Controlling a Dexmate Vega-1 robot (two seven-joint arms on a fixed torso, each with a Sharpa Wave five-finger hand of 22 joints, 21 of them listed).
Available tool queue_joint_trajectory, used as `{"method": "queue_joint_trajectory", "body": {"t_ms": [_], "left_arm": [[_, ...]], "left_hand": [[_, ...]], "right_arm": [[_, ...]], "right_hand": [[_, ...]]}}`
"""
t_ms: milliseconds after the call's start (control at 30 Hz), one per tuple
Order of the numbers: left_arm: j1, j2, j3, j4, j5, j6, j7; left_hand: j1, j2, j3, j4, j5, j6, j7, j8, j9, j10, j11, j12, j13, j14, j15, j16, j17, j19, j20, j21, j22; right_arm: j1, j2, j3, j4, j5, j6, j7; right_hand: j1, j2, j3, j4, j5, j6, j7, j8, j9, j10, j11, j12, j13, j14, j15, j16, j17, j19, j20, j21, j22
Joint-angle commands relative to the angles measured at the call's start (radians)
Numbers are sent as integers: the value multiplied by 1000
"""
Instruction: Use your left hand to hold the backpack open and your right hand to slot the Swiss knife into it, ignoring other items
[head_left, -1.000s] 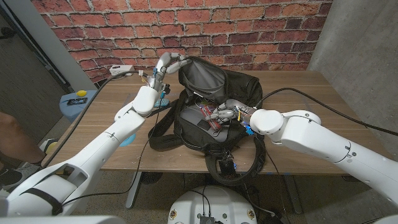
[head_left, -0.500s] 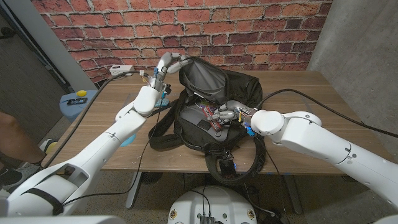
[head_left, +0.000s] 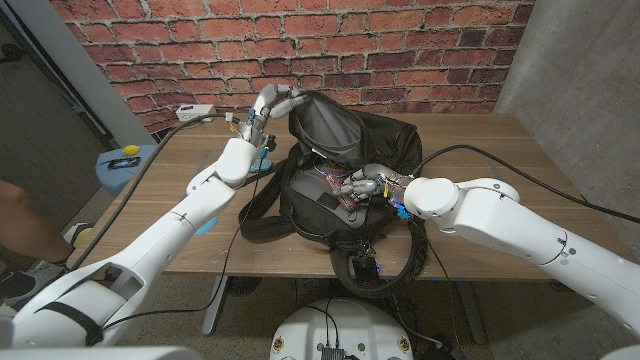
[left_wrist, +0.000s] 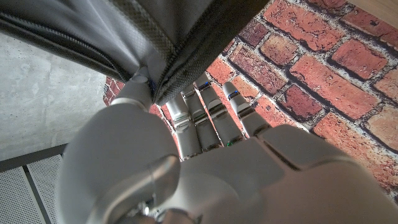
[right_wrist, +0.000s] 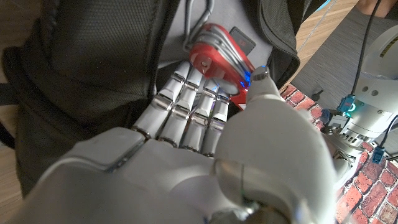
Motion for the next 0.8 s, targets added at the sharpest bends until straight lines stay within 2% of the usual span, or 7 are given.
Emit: {"method": "queue_joint_trajectory", "body": {"t_ms": [33,367,800], "left_arm": [[5,-3,-1,-5,-2,-11,2],[15,-1,-5,-20,-1,-9,6],[26,0,-9,-37,1,-8,10]], "left_hand": [[7,9,7,0,5,-2,2,4,5,11,-5,-1,3,12,1,3,5,2,-1,8,2],[7,9,6,1,4,-1,2,5,4,12,-6,-1,4,13,0,3,6,2,0,8,3],[6,8,6,1,4,-1,2,4,3,12,-6,-2,4,15,0,3,6,2,-2,9,2]], "right_arm": [[8,5,4,-20,17,-22,4],[-6,-2,21,-38,34,-26,-10],[-62,-30,86,-108,77,-22,-53]], "right_hand": [[-11,-6,-8,2,7,-14,4,-5,4,-19,4,-6,4,-14,-71,-2,5,-11,6,-4,2],[-16,-10,-14,1,9,-32,12,-10,5,-39,11,-13,6,-26,-58,-5,7,-18,15,-4,2],[-18,-8,-15,1,11,-27,15,-8,5,-35,12,-11,8,-24,-57,-2,9,-19,18,-3,2]]}}
